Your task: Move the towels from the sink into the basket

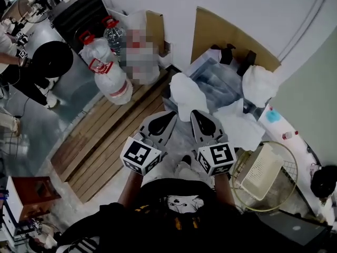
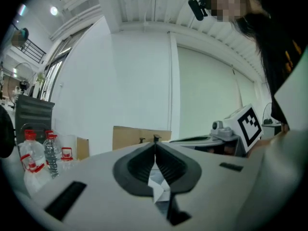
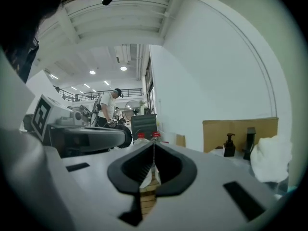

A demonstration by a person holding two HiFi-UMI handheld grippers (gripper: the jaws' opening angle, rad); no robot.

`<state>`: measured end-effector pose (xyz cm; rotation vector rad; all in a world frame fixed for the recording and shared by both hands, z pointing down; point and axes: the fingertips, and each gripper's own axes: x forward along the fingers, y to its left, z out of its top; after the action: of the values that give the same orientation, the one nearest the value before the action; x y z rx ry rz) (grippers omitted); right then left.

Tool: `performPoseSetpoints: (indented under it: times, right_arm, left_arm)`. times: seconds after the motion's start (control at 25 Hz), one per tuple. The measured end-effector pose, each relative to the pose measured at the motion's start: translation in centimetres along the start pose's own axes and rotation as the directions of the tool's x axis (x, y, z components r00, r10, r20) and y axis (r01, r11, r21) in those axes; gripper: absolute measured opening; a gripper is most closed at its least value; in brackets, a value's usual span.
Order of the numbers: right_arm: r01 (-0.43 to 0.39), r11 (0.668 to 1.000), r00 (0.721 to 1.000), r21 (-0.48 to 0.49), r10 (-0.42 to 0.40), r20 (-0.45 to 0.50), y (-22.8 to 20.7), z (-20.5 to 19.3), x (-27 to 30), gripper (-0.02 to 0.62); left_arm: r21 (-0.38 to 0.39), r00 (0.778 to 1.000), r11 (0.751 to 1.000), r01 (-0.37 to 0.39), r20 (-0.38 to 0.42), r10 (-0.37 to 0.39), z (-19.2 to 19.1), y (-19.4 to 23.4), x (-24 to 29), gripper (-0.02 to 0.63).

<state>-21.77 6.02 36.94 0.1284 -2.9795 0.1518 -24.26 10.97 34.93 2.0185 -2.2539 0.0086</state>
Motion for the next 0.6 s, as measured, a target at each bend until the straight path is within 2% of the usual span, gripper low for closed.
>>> performPoseSetpoints:
  times: [0.36, 0.44, 0.6]
  right_arm:
    - [-0.067, 0.996, 0.993, 0.053, 0.072, -0.091, -4.7, -3.2, 4.2, 0.018]
    - [-0.099, 0.994, 0.988, 0.052, 0.104, -0.115, -4.7, -4.2, 5.1, 0.125]
    - [-0.131, 0.991, 0.976, 0.027, 0.133, -0.174, -4.9, -6.2, 6.7, 0.226]
  left_arm:
    - [0.000, 0.996, 0.998, -0.060, -0.061, 0.059, -0.7, 1.9, 4.7, 0.008]
    - [-0.008, 0.993, 0.997, -0.077, -0.096, 0.076, -1.5, 2.7, 4.9, 0.008]
    - [-0.006, 0.993, 0.997, -0.082, -0.092, 0.081, -1.4, 4.1, 5.8, 0.008]
